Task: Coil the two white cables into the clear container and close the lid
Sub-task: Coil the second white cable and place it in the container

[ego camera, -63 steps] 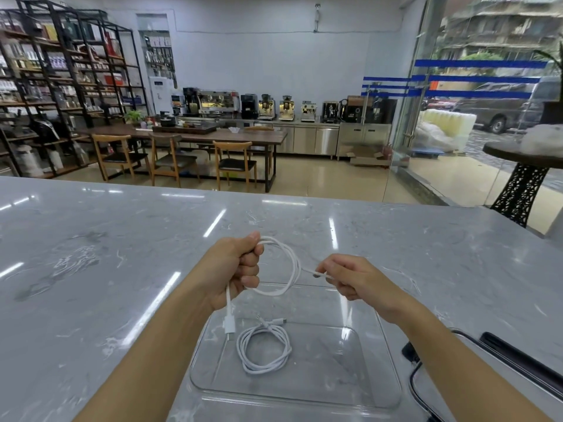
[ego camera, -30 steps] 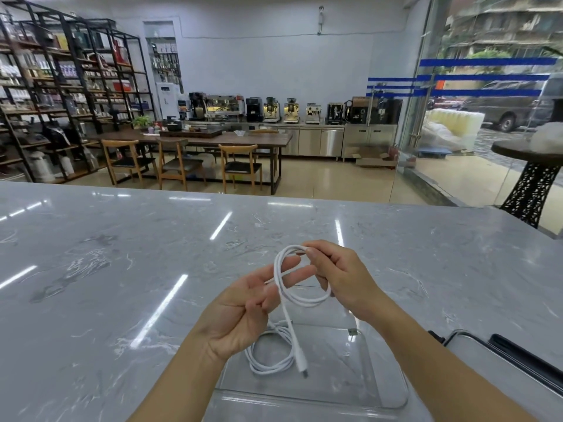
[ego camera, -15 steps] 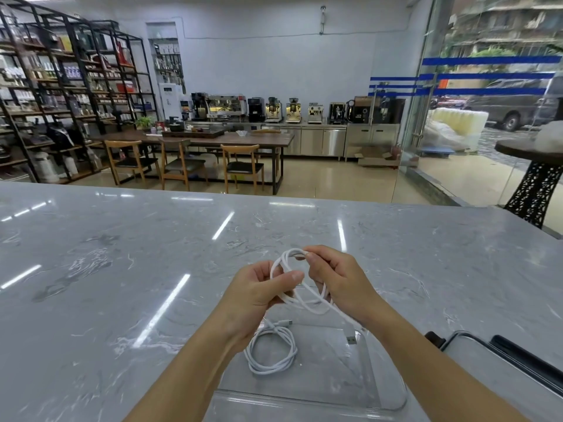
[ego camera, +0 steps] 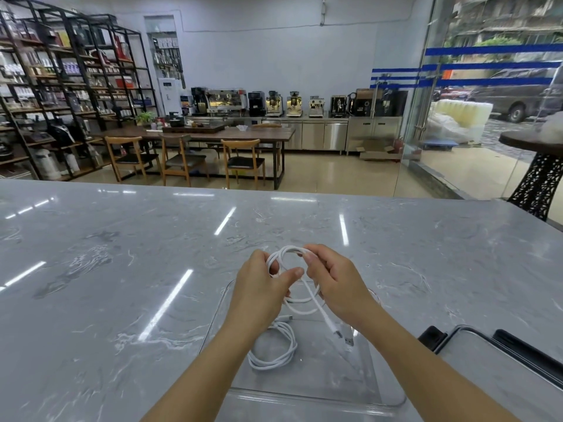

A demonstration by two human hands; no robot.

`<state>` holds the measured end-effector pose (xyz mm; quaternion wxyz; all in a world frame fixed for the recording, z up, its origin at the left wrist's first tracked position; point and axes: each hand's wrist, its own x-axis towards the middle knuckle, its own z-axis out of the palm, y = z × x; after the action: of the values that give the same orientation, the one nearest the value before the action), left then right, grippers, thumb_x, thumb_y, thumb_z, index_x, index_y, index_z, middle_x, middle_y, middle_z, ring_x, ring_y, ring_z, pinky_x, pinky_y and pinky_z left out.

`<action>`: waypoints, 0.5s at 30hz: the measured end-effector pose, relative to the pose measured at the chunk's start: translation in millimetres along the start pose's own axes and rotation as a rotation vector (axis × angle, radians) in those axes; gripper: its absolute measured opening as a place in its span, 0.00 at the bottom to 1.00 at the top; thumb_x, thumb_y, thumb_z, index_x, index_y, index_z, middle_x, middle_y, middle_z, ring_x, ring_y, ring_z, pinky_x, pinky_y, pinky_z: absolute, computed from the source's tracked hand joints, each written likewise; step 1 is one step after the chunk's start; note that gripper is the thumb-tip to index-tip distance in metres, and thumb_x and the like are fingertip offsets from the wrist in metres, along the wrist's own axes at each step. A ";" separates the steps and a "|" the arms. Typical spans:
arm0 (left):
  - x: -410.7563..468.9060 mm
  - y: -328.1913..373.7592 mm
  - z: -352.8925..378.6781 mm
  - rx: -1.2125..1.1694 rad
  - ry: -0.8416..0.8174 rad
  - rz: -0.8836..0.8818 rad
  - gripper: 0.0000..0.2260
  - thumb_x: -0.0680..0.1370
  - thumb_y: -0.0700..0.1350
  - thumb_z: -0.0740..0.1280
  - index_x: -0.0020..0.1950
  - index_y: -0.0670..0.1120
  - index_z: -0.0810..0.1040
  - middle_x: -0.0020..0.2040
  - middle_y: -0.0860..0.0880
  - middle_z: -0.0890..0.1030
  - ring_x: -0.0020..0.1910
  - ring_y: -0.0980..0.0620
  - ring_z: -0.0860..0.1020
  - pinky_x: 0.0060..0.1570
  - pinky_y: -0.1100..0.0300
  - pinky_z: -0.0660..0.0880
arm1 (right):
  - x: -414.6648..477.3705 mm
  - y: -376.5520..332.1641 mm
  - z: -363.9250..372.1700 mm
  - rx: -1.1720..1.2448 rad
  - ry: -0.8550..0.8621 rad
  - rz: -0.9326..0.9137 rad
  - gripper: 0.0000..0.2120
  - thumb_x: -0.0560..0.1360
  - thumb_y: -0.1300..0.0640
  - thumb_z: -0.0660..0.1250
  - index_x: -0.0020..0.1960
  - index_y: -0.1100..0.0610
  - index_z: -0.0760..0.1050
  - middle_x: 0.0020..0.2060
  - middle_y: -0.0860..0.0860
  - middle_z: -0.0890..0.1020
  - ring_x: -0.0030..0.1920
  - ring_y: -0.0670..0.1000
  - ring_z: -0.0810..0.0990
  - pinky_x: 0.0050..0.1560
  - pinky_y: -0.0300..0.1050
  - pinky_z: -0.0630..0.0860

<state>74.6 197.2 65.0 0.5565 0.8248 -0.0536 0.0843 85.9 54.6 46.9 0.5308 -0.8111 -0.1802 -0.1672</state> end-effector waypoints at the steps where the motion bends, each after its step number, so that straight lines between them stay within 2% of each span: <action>1: 1.6 -0.2 -3.3 -0.029 -0.100 -0.030 0.15 0.67 0.45 0.75 0.42 0.47 0.69 0.37 0.50 0.76 0.28 0.61 0.78 0.31 0.62 0.76 | -0.2 0.5 -0.8 -0.021 0.014 0.004 0.08 0.78 0.54 0.58 0.48 0.48 0.75 0.30 0.48 0.73 0.29 0.42 0.68 0.30 0.32 0.68; 3: 2.1 -2.6 -9.3 -0.007 -0.313 -0.081 0.20 0.64 0.41 0.77 0.47 0.49 0.68 0.41 0.50 0.76 0.33 0.62 0.78 0.34 0.65 0.76 | -0.5 1.0 -3.5 -0.053 0.034 0.007 0.08 0.78 0.54 0.58 0.49 0.50 0.76 0.30 0.49 0.73 0.29 0.42 0.68 0.30 0.34 0.67; 4: 1.5 -3.7 -10.9 0.015 -0.352 -0.093 0.21 0.64 0.38 0.76 0.48 0.49 0.68 0.42 0.49 0.77 0.36 0.58 0.79 0.36 0.63 0.77 | -1.1 0.8 -4.3 -0.067 0.035 0.005 0.08 0.78 0.53 0.58 0.50 0.51 0.76 0.30 0.50 0.73 0.29 0.43 0.67 0.30 0.35 0.67; 5: 0.8 -4.5 -11.5 0.003 -0.337 -0.098 0.20 0.65 0.35 0.74 0.47 0.49 0.68 0.42 0.48 0.77 0.38 0.54 0.80 0.37 0.61 0.78 | -1.5 0.3 -4.6 -0.082 0.032 0.003 0.08 0.78 0.53 0.57 0.50 0.51 0.76 0.31 0.51 0.73 0.29 0.44 0.68 0.30 0.36 0.68; 7: -0.1 -4.2 -9.7 -0.111 -0.254 -0.130 0.17 0.66 0.31 0.70 0.46 0.46 0.69 0.41 0.45 0.77 0.35 0.50 0.80 0.32 0.61 0.78 | -1.8 -0.4 -4.0 -0.104 0.031 0.002 0.08 0.78 0.53 0.58 0.50 0.52 0.75 0.31 0.51 0.74 0.30 0.45 0.69 0.31 0.37 0.68; 10: 0.6 -5.0 -8.0 -0.226 -0.144 -0.149 0.17 0.68 0.30 0.66 0.47 0.49 0.68 0.39 0.43 0.77 0.28 0.54 0.80 0.29 0.63 0.75 | -3.4 0.1 -2.9 -0.083 0.041 0.020 0.08 0.78 0.54 0.58 0.50 0.53 0.75 0.30 0.49 0.72 0.29 0.44 0.68 0.31 0.38 0.68; 13: 3.3 -7.6 -8.3 -0.167 -0.022 -0.095 0.16 0.71 0.33 0.63 0.46 0.54 0.66 0.36 0.45 0.76 0.24 0.59 0.78 0.31 0.60 0.71 | -6.0 -0.2 1.3 -0.072 0.027 0.031 0.08 0.78 0.54 0.58 0.48 0.55 0.75 0.28 0.47 0.70 0.29 0.44 0.66 0.31 0.38 0.67; 15: 4.4 -8.3 -6.3 -0.190 0.010 -0.099 0.12 0.72 0.34 0.63 0.46 0.52 0.68 0.36 0.46 0.76 0.24 0.58 0.79 0.30 0.60 0.72 | -5.3 -0.8 2.4 -0.054 0.037 0.044 0.06 0.78 0.54 0.59 0.48 0.53 0.74 0.28 0.46 0.70 0.29 0.45 0.67 0.31 0.38 0.67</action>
<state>79.9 206.1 60.7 0.6360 0.7695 -0.0176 0.0552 81.0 56.5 44.1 0.5155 -0.8256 -0.1479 -0.1754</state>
